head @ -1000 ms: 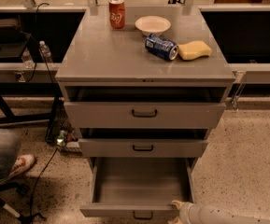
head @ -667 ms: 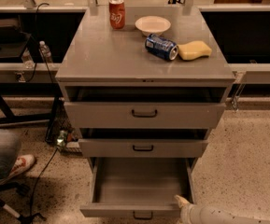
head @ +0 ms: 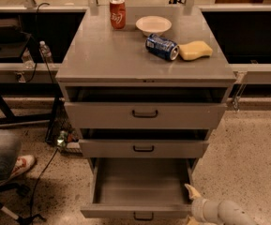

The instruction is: Open bottom drawer

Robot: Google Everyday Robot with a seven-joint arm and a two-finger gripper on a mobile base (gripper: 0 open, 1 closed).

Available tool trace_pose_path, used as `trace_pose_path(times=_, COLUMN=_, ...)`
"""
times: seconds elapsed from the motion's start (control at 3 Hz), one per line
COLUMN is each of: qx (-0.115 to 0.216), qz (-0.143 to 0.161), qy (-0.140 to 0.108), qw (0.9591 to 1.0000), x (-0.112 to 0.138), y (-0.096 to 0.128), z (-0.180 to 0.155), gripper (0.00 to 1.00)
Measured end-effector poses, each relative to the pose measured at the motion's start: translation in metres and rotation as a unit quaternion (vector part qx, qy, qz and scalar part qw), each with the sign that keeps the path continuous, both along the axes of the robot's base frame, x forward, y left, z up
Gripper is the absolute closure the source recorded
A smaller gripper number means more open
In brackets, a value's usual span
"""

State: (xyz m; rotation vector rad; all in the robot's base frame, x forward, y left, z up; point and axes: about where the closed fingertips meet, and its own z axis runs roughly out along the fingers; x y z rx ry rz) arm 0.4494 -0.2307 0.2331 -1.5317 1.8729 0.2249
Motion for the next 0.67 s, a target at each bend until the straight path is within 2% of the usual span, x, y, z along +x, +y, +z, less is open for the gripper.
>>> trace_pose_path(times=0.33, qx=0.028, qz=-0.025, qy=-0.028, qw=0.9989, x=0.023, y=-0.046, z=0.043, gripper=0.00)
trace_pose_path(times=0.67, qx=0.049, qz=-0.066, qy=-0.059, qw=0.9949, x=0.044, y=-0.090, z=0.078, gripper=0.00)
